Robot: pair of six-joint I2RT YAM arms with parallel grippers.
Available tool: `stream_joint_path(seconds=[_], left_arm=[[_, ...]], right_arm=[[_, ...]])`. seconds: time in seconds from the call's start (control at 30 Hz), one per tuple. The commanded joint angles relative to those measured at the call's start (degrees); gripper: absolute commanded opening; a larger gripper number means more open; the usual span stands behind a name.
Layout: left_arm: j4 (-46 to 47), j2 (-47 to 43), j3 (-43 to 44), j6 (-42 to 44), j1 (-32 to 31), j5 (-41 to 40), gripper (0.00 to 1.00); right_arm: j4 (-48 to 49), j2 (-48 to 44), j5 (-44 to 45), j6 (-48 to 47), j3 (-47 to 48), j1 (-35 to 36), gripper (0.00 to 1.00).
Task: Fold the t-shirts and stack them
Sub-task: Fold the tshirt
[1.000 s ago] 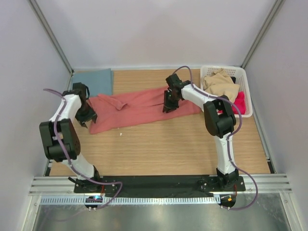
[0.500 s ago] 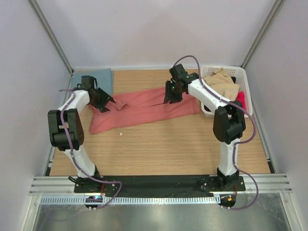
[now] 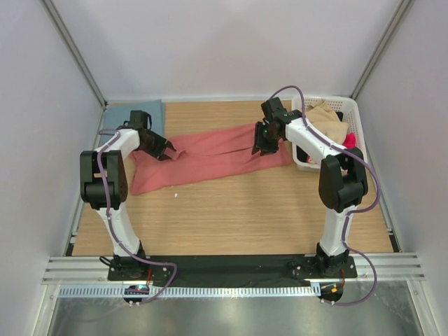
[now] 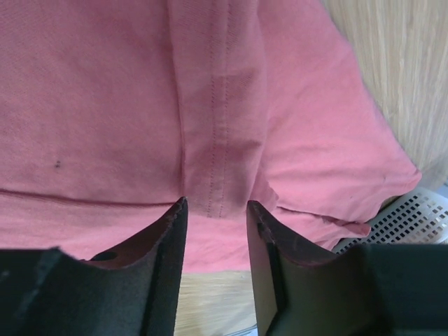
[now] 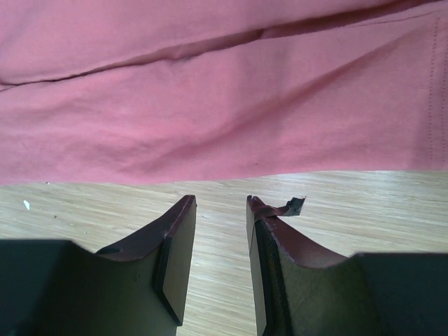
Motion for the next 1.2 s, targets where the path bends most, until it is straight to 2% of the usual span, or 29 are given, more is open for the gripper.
stream_joint_path(seconds=[0.0, 0.1, 0.23, 0.33, 0.47, 0.6, 0.7, 0.73, 1.17], left_arm=[[1.2, 1.1, 1.8, -1.2, 0.3, -0.4, 0.39], [0.1, 1.6, 2.0, -1.1, 0.3, -0.4, 0.36], [-1.2, 0.0, 1.1, -0.2, -1.9, -2.8, 0.45], [-0.8, 0.1, 0.3, -0.2, -1.9, -2.8, 0.44], [-0.8, 1.7, 1.5, 0.1, -1.9, -3.0, 0.38], [-1.2, 2.6, 4.0, 1.1, -2.0, -3.7, 0.22], [-4.7, 2.0, 6.5, 3.8, -3.2, -6.7, 0.04], [-6.8, 1.3, 7.9, 4.3, -3.6, -7.6, 0.02], [-12.7, -11.7, -1.8, -1.8, -9.4, -18.2, 0.00]], right_arm=[[2.0, -4.1, 0.4, 0.1, -0.2, 0.1, 0.41], [2.3, -4.3, 0.1, 0.3, -0.4, 0.2, 0.41], [2.5, -4.4, 0.0, 0.7, -0.9, 0.2, 0.41], [2.9, -4.3, -0.4, 0.8, -1.2, 0.2, 0.42], [2.8, -4.6, -0.5, 0.7, -1.2, 0.2, 0.42], [2.3, -5.1, 0.0, 0.3, -1.3, 0.1, 0.42], [2.3, -5.8, 0.1, 0.1, -2.2, 0.2, 0.42], [2.4, -6.1, 0.3, 0.0, -2.4, 0.1, 0.42], [3.0, -6.8, -0.7, -0.1, -3.7, 0.1, 0.42]])
